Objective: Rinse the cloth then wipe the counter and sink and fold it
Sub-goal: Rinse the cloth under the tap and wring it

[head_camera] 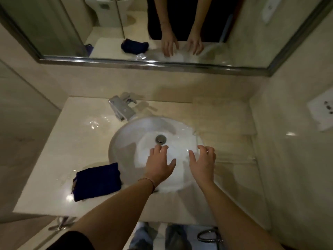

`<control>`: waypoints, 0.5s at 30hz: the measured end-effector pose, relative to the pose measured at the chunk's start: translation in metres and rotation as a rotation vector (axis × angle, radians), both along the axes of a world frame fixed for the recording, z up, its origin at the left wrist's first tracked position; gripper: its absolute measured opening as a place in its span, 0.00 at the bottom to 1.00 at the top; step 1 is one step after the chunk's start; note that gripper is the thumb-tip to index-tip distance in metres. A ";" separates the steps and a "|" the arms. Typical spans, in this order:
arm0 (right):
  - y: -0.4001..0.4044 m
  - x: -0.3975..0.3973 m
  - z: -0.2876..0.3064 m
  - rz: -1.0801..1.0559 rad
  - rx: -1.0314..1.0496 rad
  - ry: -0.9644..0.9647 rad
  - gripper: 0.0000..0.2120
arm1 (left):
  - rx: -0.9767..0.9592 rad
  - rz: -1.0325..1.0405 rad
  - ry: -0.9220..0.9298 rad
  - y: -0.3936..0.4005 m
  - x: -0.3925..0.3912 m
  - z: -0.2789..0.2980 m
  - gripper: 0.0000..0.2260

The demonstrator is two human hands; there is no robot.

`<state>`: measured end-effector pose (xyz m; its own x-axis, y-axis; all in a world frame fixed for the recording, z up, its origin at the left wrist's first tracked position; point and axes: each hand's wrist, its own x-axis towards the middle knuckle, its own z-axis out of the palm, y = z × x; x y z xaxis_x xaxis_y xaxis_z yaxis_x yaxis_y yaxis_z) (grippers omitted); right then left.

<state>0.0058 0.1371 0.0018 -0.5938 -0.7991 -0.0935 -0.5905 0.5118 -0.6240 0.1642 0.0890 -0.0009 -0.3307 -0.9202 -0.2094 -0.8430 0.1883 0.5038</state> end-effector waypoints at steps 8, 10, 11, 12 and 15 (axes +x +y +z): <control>0.022 -0.078 -0.011 -0.329 -0.001 -0.216 0.21 | 0.054 -0.172 0.005 0.003 -0.103 0.002 0.29; 0.022 -0.090 -0.017 -0.395 -0.005 -0.303 0.20 | 0.065 -0.203 -0.006 0.001 -0.122 0.002 0.29; 0.021 -0.093 -0.020 -0.429 -0.018 -0.341 0.20 | 0.077 -0.203 -0.008 0.000 -0.129 0.002 0.29; 0.019 -0.097 -0.023 -0.471 -0.034 -0.384 0.20 | 0.094 -0.187 -0.002 0.000 -0.136 0.001 0.29; 0.015 -0.106 -0.029 -0.619 -0.061 -0.502 0.18 | 0.138 -0.055 0.038 -0.002 -0.152 0.001 0.33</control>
